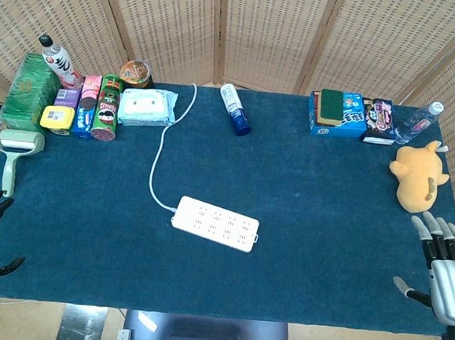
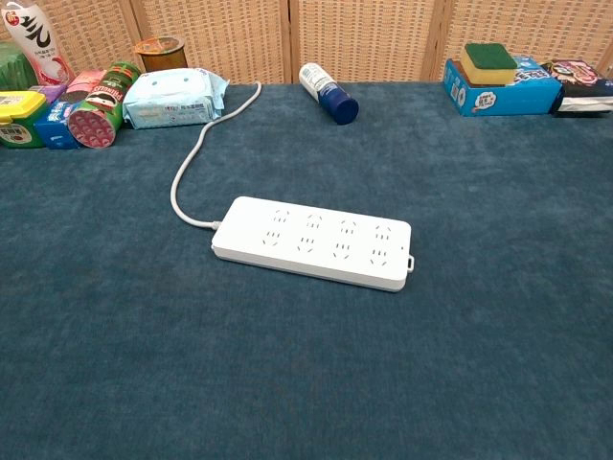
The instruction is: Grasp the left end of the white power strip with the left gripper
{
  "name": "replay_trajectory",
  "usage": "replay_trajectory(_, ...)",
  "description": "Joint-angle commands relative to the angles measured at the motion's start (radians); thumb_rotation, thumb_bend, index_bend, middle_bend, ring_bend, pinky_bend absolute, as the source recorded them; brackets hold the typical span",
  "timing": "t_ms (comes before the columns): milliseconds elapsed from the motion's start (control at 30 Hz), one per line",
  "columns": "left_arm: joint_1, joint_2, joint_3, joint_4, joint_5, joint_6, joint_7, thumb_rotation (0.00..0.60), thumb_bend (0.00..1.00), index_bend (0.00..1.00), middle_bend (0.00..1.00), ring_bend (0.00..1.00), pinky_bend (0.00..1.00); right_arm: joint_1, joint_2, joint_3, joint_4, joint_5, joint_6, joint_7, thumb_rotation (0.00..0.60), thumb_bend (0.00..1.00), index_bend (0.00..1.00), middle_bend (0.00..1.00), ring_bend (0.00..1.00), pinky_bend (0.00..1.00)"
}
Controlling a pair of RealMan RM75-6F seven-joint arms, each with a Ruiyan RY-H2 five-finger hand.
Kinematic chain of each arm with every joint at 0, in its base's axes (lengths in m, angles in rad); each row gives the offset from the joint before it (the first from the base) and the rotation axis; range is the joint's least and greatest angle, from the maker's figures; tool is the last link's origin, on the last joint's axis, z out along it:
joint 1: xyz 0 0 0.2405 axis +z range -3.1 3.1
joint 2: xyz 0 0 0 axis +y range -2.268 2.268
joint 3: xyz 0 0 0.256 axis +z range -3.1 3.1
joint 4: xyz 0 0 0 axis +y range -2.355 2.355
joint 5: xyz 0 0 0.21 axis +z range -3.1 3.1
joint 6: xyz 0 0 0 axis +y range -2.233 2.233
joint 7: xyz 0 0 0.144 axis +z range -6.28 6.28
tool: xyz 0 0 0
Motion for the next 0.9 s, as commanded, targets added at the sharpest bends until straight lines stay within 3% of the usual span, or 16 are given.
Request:
replay_trajectory(33, -0.001, 0.000, -0.001, -0.001, -0.003, -0.002, 0.000, 0.600, 0.00, 0.00, 0.00, 0.00, 0.00, 0.002, 0.000, -0.001, -0.001, 0.001, -0.004, -0.001, 0.600, 0.00, 0.07, 0.02, 0.01, 0.00)
replay_trajectory(333, -0.002, -0.014, -0.014, 0.013, 0.021, 0.026, -0.021, 0.600, 0.00, 0.00, 0.00, 0.00, 0.00, 0.003, 0.003, 0.000, -0.005, 0.005, -0.007, 0.007, 0.600, 0.00, 0.07, 0.02, 0.01, 0.00)
replay_trajectory(400, -0.005, -0.027, -0.024, 0.024, 0.026, 0.040, -0.032, 0.600, 0.01, 0.00, 0.09, 0.04, 0.04, 0.004, 0.003, 0.000, -0.004, 0.008, -0.008, 0.008, 0.600, 0.00, 0.07, 0.02, 0.01, 0.00)
replay_trajectory(467, -0.011, -0.040, -0.037, 0.032, 0.027, 0.048, -0.053, 0.600, 0.05, 0.00, 0.35, 0.24, 0.22, 0.003, 0.004, -0.001, -0.003, 0.008, -0.008, 0.013, 0.600, 0.00, 0.07, 0.02, 0.01, 0.00)
replay_trajectory(533, -0.024, -0.053, -0.046, 0.044, 0.027, 0.043, -0.087, 0.600, 0.10, 0.00, 0.72, 0.62, 0.56, 0.002, 0.006, -0.001, -0.004, 0.008, -0.006, 0.018, 0.600, 0.00, 0.07, 0.02, 0.01, 0.00)
replay_trajectory(600, -0.034, -0.066, -0.055, 0.064, 0.031, 0.043, -0.103, 0.600, 0.15, 0.00, 0.91, 0.84, 0.78, 0.001, 0.007, 0.000, -0.004, 0.008, -0.004, 0.023, 0.600, 0.00, 0.07, 0.02, 0.01, 0.00)
replay_trajectory(633, -0.037, -0.074, -0.059, 0.072, 0.032, 0.046, -0.105, 0.600, 0.18, 0.00, 0.96, 0.92, 0.88, 0.000, 0.008, 0.000, -0.003, 0.008, -0.004, 0.025, 0.600, 0.00, 0.07, 0.02, 0.01, 0.00)
replay_trajectory(700, -0.043, -0.089, -0.064, 0.087, 0.040, 0.049, -0.114, 0.600, 0.25, 0.00, 1.00, 0.99, 0.98, 0.000, 0.009, 0.000, -0.004, 0.008, -0.002, 0.028, 0.600, 0.00, 0.07, 0.02, 0.01, 0.00)
replay_trajectory(900, -0.098, -0.134, -0.056, 0.126, 0.067, -0.018, -0.163, 0.600, 0.46, 0.05, 1.00, 1.00, 1.00, -0.002, 0.012, 0.000, -0.012, 0.006, 0.001, 0.041, 0.600, 0.00, 0.06, 0.02, 0.01, 0.00)
